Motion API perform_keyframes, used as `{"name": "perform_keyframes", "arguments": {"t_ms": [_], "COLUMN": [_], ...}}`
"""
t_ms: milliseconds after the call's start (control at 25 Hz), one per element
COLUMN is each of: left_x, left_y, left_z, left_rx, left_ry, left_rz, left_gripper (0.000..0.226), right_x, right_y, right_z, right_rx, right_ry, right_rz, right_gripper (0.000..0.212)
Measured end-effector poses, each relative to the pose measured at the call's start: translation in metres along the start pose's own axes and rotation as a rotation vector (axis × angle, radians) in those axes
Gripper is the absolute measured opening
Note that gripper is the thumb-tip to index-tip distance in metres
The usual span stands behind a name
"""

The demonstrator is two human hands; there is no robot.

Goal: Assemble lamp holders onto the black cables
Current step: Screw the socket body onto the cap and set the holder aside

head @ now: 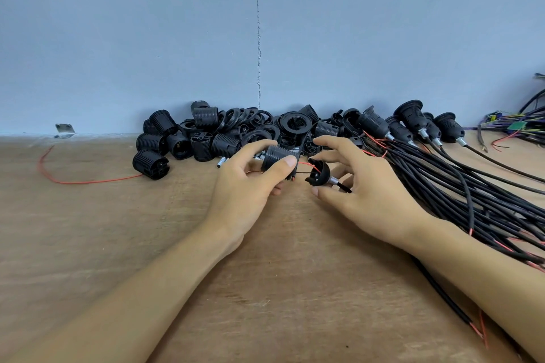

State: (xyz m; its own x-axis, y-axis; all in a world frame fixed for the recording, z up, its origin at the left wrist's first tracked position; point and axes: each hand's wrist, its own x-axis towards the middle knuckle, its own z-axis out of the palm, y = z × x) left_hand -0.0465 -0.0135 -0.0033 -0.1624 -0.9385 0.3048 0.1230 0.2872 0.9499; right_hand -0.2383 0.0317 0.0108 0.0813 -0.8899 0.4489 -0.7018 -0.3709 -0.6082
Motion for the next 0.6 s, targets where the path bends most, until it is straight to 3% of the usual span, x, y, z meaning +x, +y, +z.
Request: {"name": "perform_keyframes", "arguments": {"t_ms": [440, 600], "left_x": [-0.0002, 0.0004], "left_y": [-0.0059, -0.0074], "left_z": [-0.0032, -0.0005], "left_rx": [0.094, 0.023], "left_ry": [-0.061, -0.03], "left_rz": [-0.005, -0.03], "left_gripper": [0.038, 0.024], "right_x": [-0.0003, 0.0005], "right_y": [0.007, 0.0053], "right_z": [-0.0031, -0.0027], "right_rx": [-0.107, -0.152], "right_ry": [-0.079, -0.096], "right_rz": [-0.074, -0.124], "right_gripper": [0.067, 0.066]}}
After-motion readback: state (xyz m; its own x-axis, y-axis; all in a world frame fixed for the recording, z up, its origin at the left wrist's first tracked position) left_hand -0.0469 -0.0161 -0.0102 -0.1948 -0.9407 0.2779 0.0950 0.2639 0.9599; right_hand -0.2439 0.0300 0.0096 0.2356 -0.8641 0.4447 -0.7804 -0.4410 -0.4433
